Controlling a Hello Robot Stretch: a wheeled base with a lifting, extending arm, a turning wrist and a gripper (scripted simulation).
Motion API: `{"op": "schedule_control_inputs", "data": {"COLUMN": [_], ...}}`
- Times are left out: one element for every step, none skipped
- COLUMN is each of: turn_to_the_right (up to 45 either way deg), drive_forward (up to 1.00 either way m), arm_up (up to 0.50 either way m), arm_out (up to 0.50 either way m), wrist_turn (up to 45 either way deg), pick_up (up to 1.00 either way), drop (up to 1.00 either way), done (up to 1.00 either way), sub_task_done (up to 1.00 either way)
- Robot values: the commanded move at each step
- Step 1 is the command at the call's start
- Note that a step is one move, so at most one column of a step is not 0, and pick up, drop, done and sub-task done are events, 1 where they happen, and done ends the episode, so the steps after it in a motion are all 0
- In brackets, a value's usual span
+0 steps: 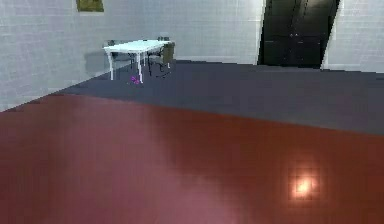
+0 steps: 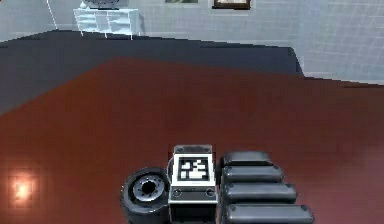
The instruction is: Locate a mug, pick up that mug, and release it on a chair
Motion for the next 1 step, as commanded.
{"op": "schedule_control_inputs", "data": {"turn_to_the_right": [0.0], "drive_forward": [1.0], "arm_up": [0.0], "arm_out": [0.0], "wrist_turn": [0.0], "pick_up": [0.0], "drop": [0.0], "done": [0.0], "sub_task_done": [0.0]}}
